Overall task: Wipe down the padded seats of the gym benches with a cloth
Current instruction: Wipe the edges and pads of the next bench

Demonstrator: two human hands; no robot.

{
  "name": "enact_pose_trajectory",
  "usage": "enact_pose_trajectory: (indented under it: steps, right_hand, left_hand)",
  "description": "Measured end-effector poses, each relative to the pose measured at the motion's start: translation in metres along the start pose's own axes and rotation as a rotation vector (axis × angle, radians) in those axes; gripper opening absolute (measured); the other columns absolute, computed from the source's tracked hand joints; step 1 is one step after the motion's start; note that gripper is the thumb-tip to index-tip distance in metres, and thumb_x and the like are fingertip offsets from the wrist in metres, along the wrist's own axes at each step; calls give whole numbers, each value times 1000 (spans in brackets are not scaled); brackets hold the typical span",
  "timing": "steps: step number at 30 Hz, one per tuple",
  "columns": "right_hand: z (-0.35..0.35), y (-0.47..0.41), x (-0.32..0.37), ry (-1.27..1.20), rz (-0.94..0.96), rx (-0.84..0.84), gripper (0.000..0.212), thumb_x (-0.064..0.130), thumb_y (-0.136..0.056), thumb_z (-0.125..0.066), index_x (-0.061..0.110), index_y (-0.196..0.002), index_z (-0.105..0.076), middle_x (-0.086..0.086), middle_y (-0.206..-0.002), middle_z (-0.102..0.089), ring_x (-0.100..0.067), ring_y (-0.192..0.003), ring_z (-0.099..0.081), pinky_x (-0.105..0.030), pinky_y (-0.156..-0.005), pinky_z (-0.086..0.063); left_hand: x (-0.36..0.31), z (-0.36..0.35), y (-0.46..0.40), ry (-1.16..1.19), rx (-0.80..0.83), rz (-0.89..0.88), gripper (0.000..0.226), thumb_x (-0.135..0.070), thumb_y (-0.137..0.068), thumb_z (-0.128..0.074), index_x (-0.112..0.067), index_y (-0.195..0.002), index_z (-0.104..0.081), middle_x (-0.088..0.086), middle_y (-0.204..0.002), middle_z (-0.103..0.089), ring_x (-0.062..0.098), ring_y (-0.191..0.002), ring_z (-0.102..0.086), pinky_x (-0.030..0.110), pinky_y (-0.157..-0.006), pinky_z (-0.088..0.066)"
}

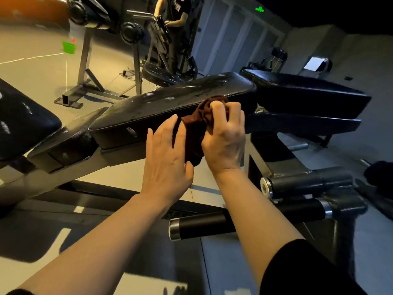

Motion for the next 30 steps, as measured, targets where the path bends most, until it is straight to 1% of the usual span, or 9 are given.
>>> enact_pose_trajectory:
  steps: [3,8,11,14,19,23,25,27,30]
  right_hand:
    - [-1,2,2,19,62,53,20,13,-85,-52,10,-102,-62,-12,-99,-55,-23,-84,-49,-30,-62,-45]
    - [10,-9,-7,99,-201,-176,33,11,-85,-33,9,-99,-64,-14,-104,-60,-28,-98,-51,-38,-82,-52]
    - [12,-12,-8,59,-258,-197,39,13,-86,-29,6,-101,-64,-16,-108,-61,-32,-102,-55,-35,-87,-52]
    - [7,-7,-4,14,-175,-103,30,12,-88,-40,6,-102,-65,-15,-109,-61,-32,-103,-55,-28,-85,-44]
    - [1,1,7,-63,44,26,32,21,-88,-37,7,-94,-64,-13,-103,-59,-27,-96,-52,-27,-69,-49]
    - [10,-8,-8,18,-256,-205,34,15,-87,-34,4,-98,-64,-18,-108,-58,-32,-100,-55,-29,-83,-49]
    - [13,-12,-12,54,-357,-242,39,14,-85,-30,4,-101,-64,-19,-110,-57,-34,-102,-54,-32,-86,-49]
    - [7,-9,-5,56,-251,-185,36,15,-88,-33,5,-102,-64,-18,-110,-58,-34,-102,-54,-30,-86,-47]
    - [-5,2,14,-19,61,-4,26,18,-90,-46,6,-105,-65,-17,-110,-59,-32,-101,-51,-28,-79,-46]
  left_hand:
    - [-2,-4,1,18,12,21,79,-16,-73,-73,-6,-143,-36,14,-151,-27,31,-141,-25,53,-118,-15]
    - [-4,-8,2,-20,14,-7,89,-17,-72,-76,-6,-147,-30,16,-151,-27,32,-141,-24,54,-117,-15]
    - [1,-5,1,-42,12,9,90,-18,-72,-77,-7,-148,-29,16,-152,-27,32,-141,-23,53,-117,-15]
    - [5,-3,0,-45,19,23,90,-19,-73,-76,-8,-149,-28,16,-152,-26,32,-142,-23,52,-118,-14]
    - [7,-6,7,-54,48,18,92,-17,-71,-78,-4,-148,-29,17,-152,-26,32,-141,-23,54,-117,-16]
    - [14,-4,14,-93,78,30,97,-19,-68,-81,-4,-148,-28,16,-152,-27,33,-140,-27,52,-115,-19]
    - [20,0,14,-119,87,36,99,-20,-69,-81,-5,-149,-26,16,-152,-26,32,-140,-25,52,-115,-18]
    - [27,4,12,-134,94,64,99,-21,-70,-80,-6,-150,-23,14,-153,-24,30,-141,-22,51,-116,-19]
    - [32,6,11,-125,113,84,99,-21,-73,-77,-7,-151,-19,12,-155,-19,26,-142,-15,52,-118,-19]
Point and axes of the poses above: each hand's wrist, its own y-axis away from the middle knuckle, its own z-axis out of the back of the hand, x = y × z, the point moved 2 cm from there along -y, towards the middle knuckle
